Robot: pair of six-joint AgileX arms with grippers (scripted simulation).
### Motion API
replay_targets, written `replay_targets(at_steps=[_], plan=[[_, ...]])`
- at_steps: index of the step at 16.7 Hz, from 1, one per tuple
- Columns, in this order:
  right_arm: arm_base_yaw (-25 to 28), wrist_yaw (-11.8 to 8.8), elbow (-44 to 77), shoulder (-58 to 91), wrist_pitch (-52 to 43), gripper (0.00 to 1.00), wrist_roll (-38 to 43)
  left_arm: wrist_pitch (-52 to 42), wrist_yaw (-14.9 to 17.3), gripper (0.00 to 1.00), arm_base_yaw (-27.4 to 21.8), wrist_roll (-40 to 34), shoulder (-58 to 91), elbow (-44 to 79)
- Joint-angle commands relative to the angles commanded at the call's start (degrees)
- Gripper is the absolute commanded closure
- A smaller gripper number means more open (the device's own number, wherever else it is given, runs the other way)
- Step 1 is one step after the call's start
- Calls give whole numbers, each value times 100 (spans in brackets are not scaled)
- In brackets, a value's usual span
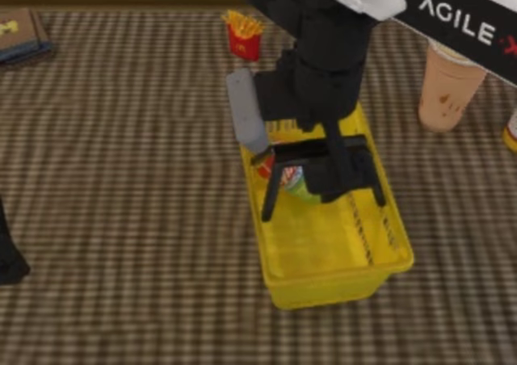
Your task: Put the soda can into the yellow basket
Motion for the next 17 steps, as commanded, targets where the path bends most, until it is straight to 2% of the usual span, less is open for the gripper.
replay_targets(at_steps=[13, 17], plan=[[4, -1, -562, -66, 496, 0, 3, 0, 0, 0, 0, 0, 0, 0], [4, -1, -562, -66, 496, 30, 3, 0, 0, 0, 0, 0, 0, 0]])
